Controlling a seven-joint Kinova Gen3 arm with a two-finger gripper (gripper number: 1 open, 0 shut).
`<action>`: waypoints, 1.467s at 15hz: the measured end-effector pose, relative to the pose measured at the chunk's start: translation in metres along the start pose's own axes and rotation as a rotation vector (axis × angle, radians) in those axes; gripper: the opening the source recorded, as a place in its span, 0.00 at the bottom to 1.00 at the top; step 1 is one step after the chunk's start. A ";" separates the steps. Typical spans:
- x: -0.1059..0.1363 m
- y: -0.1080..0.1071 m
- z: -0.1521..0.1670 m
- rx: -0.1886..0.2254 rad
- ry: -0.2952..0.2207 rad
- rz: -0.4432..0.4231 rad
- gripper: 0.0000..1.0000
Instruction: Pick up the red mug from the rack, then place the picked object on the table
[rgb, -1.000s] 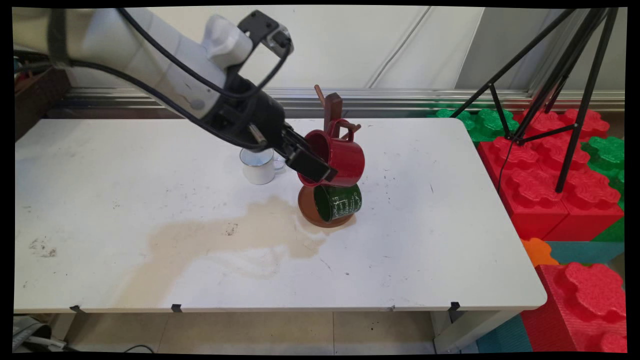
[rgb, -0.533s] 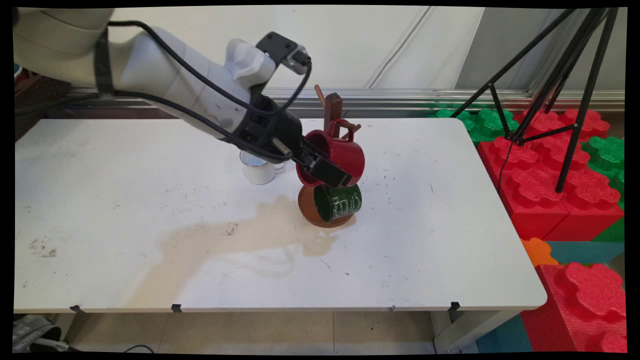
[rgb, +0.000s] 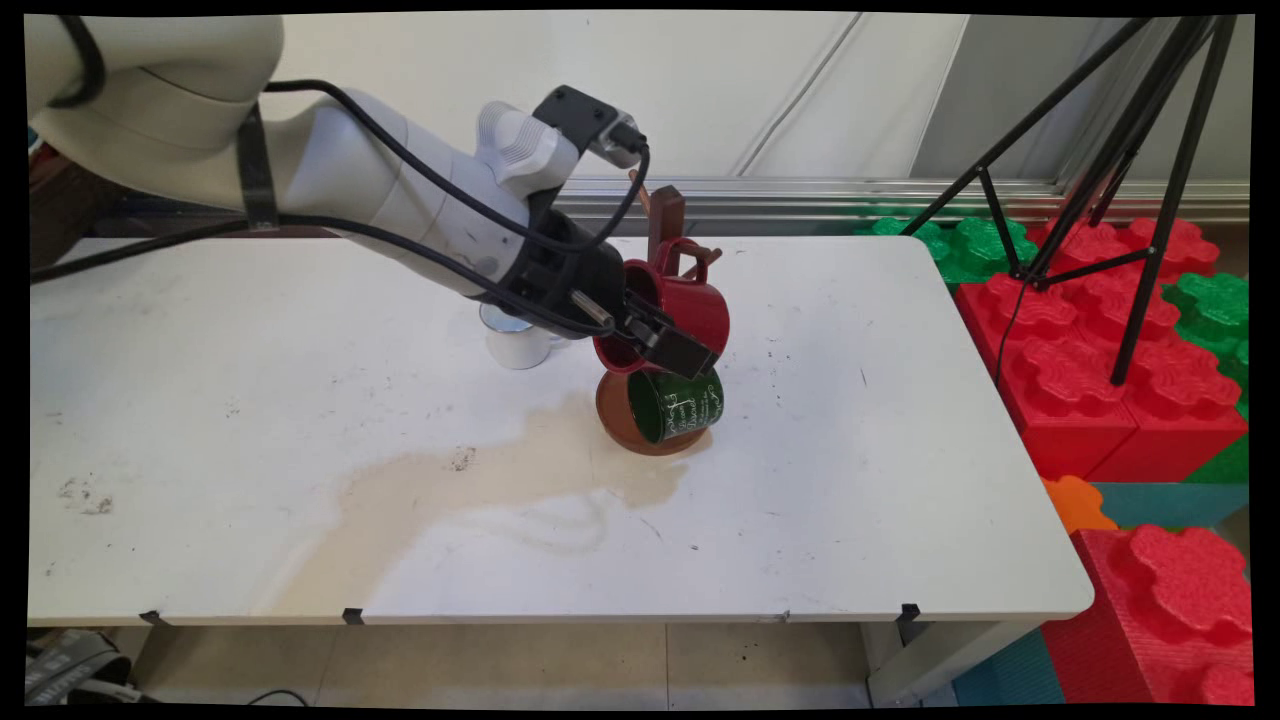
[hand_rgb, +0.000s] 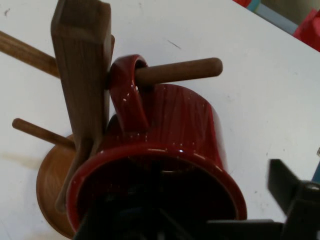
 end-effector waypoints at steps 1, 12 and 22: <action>0.000 0.001 0.001 0.004 0.000 -0.001 0.00; -0.004 0.012 -0.005 0.051 0.011 0.005 0.00; 0.001 0.031 -0.013 -0.003 0.022 0.125 0.00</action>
